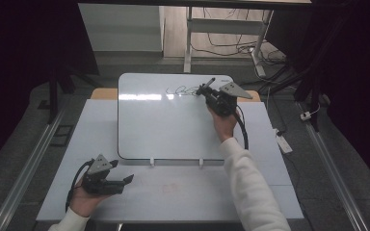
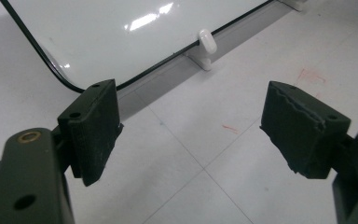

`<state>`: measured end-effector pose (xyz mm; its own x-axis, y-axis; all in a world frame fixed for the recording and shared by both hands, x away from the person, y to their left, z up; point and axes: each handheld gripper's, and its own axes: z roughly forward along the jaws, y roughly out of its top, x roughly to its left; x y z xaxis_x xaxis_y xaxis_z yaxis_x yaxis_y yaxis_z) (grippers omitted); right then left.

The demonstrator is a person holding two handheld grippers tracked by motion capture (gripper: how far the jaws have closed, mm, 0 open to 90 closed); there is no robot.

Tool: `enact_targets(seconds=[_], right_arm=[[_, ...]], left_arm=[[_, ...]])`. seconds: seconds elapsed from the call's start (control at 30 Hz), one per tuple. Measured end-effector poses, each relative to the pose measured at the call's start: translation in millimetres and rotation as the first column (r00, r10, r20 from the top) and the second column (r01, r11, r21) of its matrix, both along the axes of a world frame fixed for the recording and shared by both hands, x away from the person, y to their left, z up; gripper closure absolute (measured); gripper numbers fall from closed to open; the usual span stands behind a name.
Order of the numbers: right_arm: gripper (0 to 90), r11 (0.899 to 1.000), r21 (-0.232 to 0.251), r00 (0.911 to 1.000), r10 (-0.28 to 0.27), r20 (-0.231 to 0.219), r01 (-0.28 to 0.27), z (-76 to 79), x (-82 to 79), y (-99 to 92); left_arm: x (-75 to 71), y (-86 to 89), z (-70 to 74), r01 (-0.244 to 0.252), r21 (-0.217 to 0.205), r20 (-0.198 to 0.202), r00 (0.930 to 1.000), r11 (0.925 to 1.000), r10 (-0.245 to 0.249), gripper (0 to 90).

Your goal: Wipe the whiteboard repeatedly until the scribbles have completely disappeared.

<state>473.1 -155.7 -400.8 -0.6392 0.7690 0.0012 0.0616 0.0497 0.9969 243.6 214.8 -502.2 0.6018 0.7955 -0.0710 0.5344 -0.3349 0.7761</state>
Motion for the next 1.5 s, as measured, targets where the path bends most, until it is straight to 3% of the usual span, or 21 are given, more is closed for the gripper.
enact_targets(seconds=[0.07, 0.13, 0.2, 0.27, 0.33, 0.43, 0.5, 0.63, 0.73, 0.8, 0.87, 1.07, 1.2, 1.27, 1.4, 1.5], right_arm=[[80.8, 0.998, 0.044, 0.9993, -0.036, -0.003, 0.036, 5.8, 7.0, -8.2], [80.7, 0.997, 0.062, 0.9992, -0.036, -0.016, 0.037, 4.4, 8.1, -10.3], [80.7, 0.999, 0.017, 0.999, 0.034, -0.028, -0.034, -4.2, 0.1, 1.5], [80.7, 0.999, 0.006, 0.9986, 0.047, -0.025, -0.047, -6.0, -2.2, 5.0], [80.8, 0.999, -0.002, 0.9991, 0.04, -0.014, -0.04, -4.1, -1.5, 5.3], [80.7, 0.998, 0.049, 0.9996, -0.026, -0.008, 0.026, 2.9, 5.9, -6.1], [80.7, 0.998, 0.049, 0.9992, -0.039, -0.007, 0.039, 3.1, 6.6, -10.6], [80.7, 0.999, 0.036, 0.9998, 0.002, -0.022, -0.001, -3.7, -0.6, -6.8], [80.7, 1.0, -0.004, 0.9997, 0.022, -0.012, -0.022, -5.4, -2.8, 0.9], [80.7, 0.999, 0.034, 0.9999, -0.01, -0.002, 0.01, -0.2, 2.6, -2.5], [80.7, 0.997, 0.071, 0.9997, -0.016, -0.02, 0.018, 1.8, 6.9, -4.6], [80.7, 0.998, -0.014, 0.9981, 0.06, -0.014, -0.06, -8.0, -4.7, 14.5], [80.7, 0.999, 0.031, 0.9999, -0.016, 0.0, 0.016, 1.7, 4.6, 1.3], [80.7, 0.999, 0.05, 0.9997, -0.02, -0.011, 0.021, 1.4, 5.9, -2.0], [80.7, 0.998, -0.016, 0.9977, 0.064, -0.022, -0.065, -8.4, -5.2, 12.3], [80.7, 0.997, -0.044, 0.9984, 0.057, -0.003, -0.057, -6.3, -5.6, 14.5]], left_arm=[[0.0, 0.6, 0.3, -0.002, -0.005, 0.0, 1.0, 1.0, 0.002, 20.4], [0.8, 1.1, 0.0, -0.003, -0.004, -0.001, 1.0, 1.0, 0.003, 20.5], [1.6, 0.9, -0.6, -0.003, -0.003, -0.002, 1.0, 1.0, 0.003, 20.4], [1.7, 0.4, -1.0, -0.002, 0.0, -0.005, 1.0, 1.0, 0.002, 20.4], [0.6, 0.1, -0.8, 0.0, 0.002, -0.004, 1.0, 1.0, 0.0, 20.4], [-0.5, 1.2, -0.1, -0.004, -0.004, 0.0, 1.0, 1.0, 0.004, 20.4], [0.1, 2.0, -0.2, -0.004, -0.005, 0.0, 1.0, 1.0, 0.004, 20.4], [1.5, 0.8, -1.4, 0.0, 0.001, -0.005, 1.0, 1.0, 0.0, 20.4], [0.4, -0.1, -1.0, 0.002, 0.004, -0.002, 1.0, 1.0, -0.002, 20.4], [0.0, 0.3, -0.7, 0.0, 0.003, -0.001, 1.0, 1.0, 0.0, 20.4], [0.2, 0.9, -0.6, -0.003, -0.002, -0.003, 1.0, 1.0, 0.003, 20.4], [1.6, 1.0, -1.7, -0.001, 0.003, -0.006, 1.0, 1.0, 0.001, 20.4], [-0.4, 1.7, -0.7, -0.001, -0.003, 0.0, 1.0, 1.0, 0.001, 20.4], [0.5, 2.4, -0.9, -0.002, -0.002, 0.0, 1.0, 1.0, 0.002, 20.4], [1.8, 1.3, -1.8, 0.001, 0.003, -0.005, 1.0, 1.0, -0.001, 20.3], [0.5, 0.9, -1.4, 0.002, 0.004, -0.002, 1.0, 1.0, -0.002, 20.3]])
